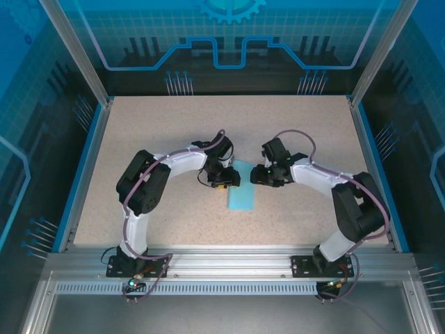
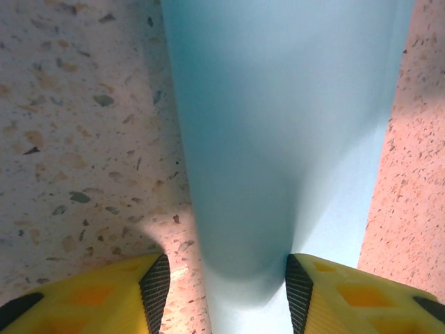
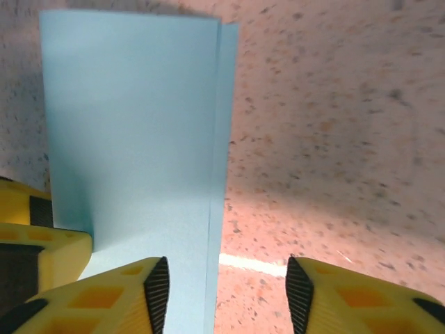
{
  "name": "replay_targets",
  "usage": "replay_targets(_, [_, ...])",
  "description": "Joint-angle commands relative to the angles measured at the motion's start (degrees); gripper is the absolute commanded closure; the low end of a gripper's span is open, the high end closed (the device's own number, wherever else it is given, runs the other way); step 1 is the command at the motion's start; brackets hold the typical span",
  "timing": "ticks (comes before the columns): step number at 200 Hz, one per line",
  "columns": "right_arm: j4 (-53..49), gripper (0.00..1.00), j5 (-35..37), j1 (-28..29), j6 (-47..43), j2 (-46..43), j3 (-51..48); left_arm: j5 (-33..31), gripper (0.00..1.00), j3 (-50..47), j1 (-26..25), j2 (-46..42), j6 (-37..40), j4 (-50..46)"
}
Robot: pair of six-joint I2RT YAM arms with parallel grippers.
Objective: Fold a paper plane with a square sheet of paper (fold left side to right side)
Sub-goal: First fold in half a square sheet of paper at the center of the table.
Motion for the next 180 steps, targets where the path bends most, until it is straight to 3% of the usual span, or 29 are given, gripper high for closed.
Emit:
replay_targets(1, [-0.3, 0.43, 4.5, -1.0, 2.0, -3.8, -2.5, -1.1, 0.48, 0.8, -1.4, 2.8, 1.5, -2.3])
replay_targets(48, [1.5, 0.24, 5.3, -3.5, 4.6, -9.1, -8.1, -1.4, 0.47, 2.0, -2.1, 3.7, 2.2, -3.3])
replay_targets(111, [1.2, 0.07, 5.2, -4.6, 5.0, -12.7, -10.0, -2.2, 0.46, 3.3, -2.8, 5.1, 2.5, -4.6])
replay_targets(180, [2.6, 0.04, 2.7, -4.7, 5.0, -12.3, -10.2, -3.3, 0.46, 4.7, -3.1, 6.2, 2.5, -6.2])
